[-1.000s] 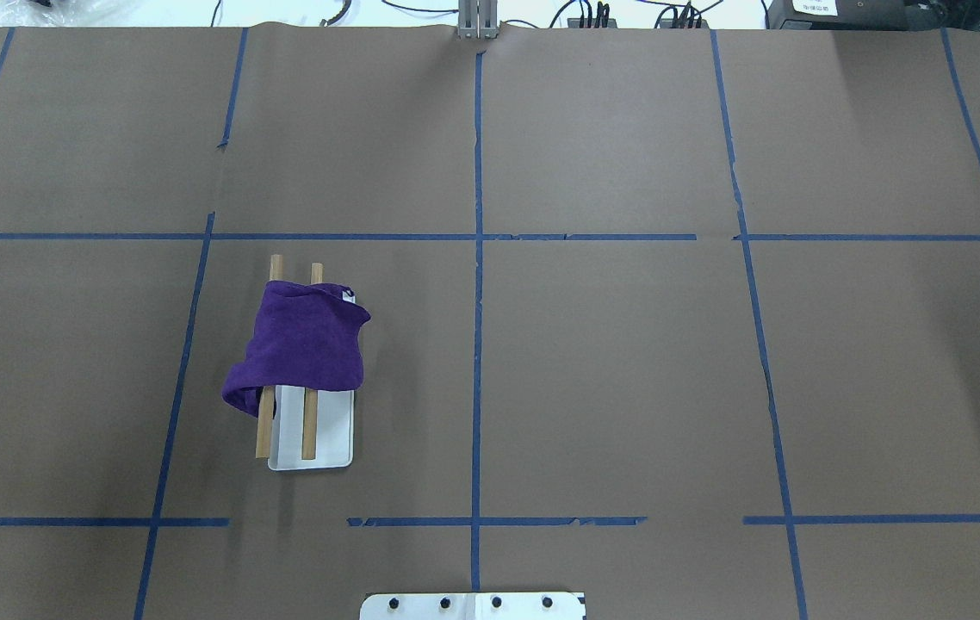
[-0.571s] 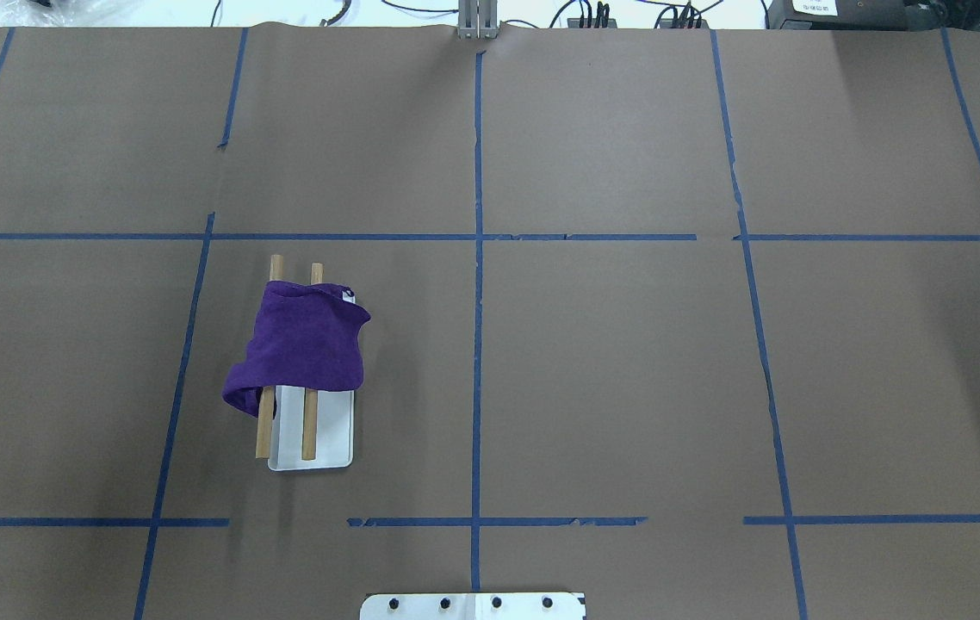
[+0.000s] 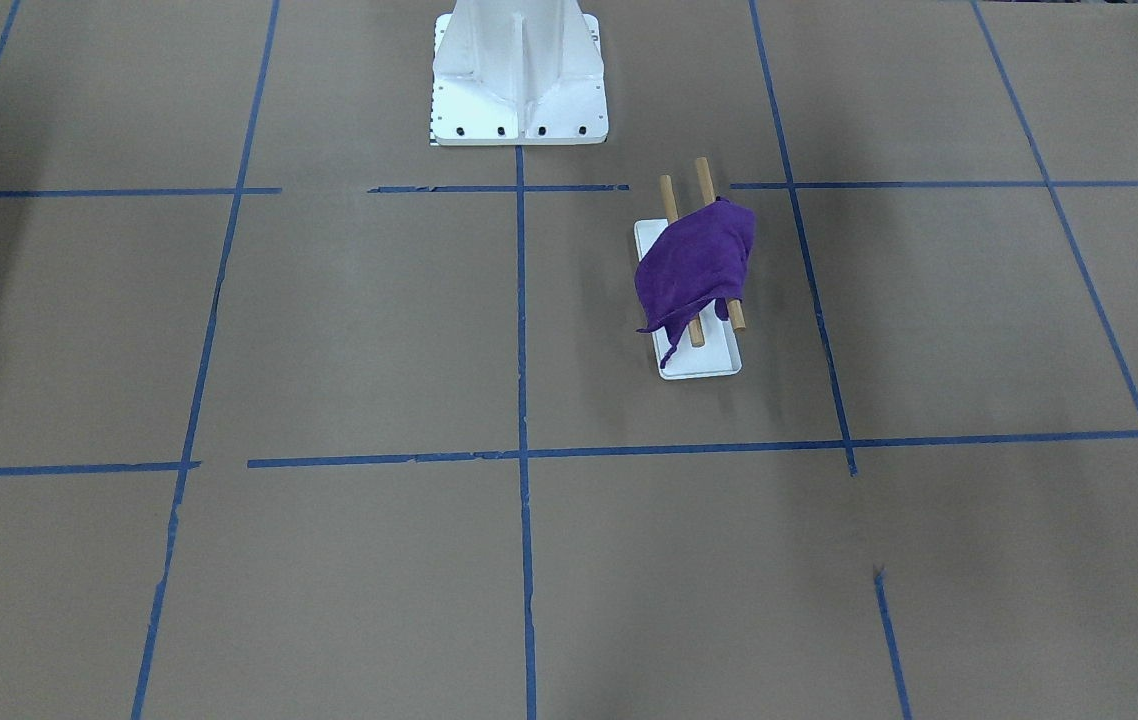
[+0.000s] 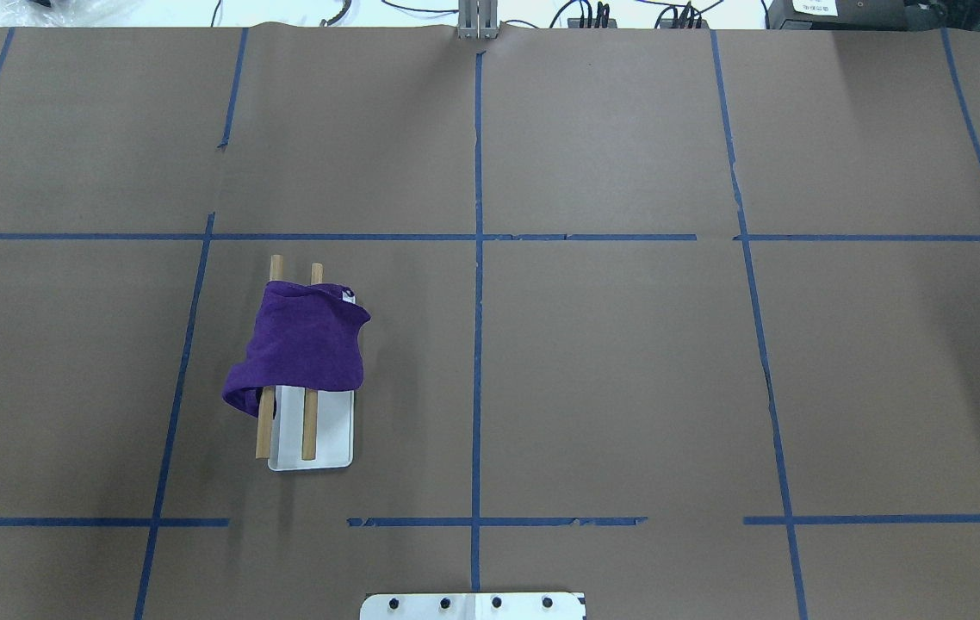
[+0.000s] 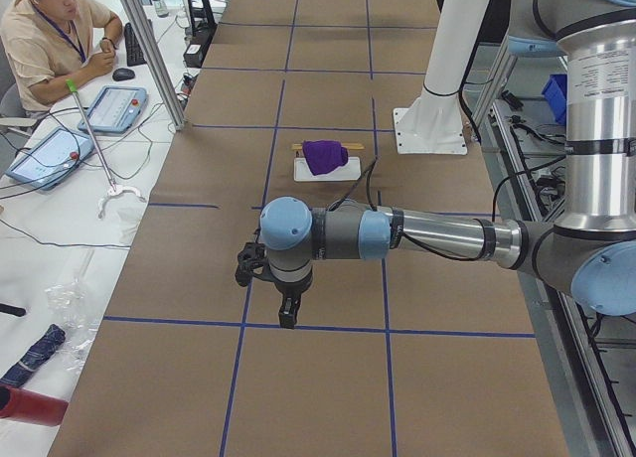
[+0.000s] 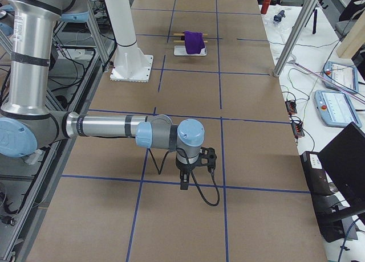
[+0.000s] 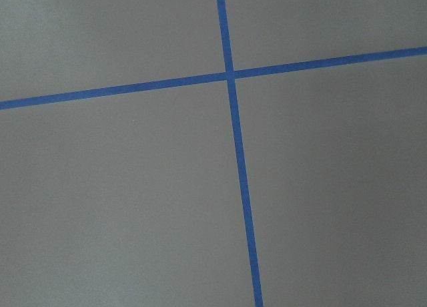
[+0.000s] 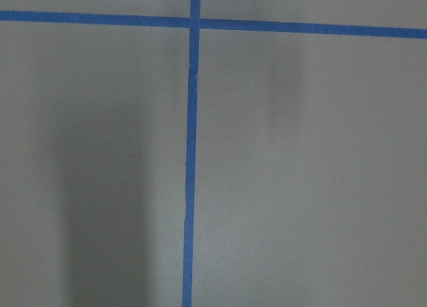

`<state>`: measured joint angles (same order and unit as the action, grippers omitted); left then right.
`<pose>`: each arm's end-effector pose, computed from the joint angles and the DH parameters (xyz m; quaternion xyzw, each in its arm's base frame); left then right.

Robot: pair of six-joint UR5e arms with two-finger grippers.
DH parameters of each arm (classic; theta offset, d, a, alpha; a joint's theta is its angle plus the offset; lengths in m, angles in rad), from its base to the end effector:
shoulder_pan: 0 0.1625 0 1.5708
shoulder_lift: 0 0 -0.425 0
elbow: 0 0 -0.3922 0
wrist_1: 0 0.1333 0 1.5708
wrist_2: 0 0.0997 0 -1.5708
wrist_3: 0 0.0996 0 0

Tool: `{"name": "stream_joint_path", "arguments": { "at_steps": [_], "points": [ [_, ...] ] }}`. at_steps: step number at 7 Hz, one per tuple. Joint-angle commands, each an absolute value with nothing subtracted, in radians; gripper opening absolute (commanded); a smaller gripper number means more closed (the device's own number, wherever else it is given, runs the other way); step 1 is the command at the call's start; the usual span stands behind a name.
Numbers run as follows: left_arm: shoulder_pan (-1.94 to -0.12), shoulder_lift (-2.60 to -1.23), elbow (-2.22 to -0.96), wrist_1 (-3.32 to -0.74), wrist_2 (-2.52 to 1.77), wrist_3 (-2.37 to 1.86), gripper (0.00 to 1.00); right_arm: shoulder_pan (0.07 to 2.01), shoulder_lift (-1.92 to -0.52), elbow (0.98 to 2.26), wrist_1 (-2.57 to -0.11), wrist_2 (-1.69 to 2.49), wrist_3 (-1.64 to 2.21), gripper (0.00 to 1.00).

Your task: Hang towel on rack

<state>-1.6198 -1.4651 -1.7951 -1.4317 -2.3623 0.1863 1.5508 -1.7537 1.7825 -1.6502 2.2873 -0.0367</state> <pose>-0.0841 -0.4393 0.6107 0.0359 0.3839 0.0594 0.9208 0.0597 -0.4118 0.6492 -0.0208 -0.3507 -0.0177 0.9361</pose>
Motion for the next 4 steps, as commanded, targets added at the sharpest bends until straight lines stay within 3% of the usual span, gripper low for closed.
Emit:
{"name": "stream_joint_path", "arguments": {
  "at_steps": [1, 4],
  "points": [
    [-1.621, -1.462, -1.792, -1.431, -2.362, 0.186, 1.00, 1.551, -1.752, 1.784, -1.649, 2.287, -0.037, 1.00],
    [-1.621, -1.460, -1.784, -1.431, -2.362, 0.186, 1.00, 1.549, -1.752, 1.782, -1.649, 2.287, -0.038, 1.00]
  ]
}}
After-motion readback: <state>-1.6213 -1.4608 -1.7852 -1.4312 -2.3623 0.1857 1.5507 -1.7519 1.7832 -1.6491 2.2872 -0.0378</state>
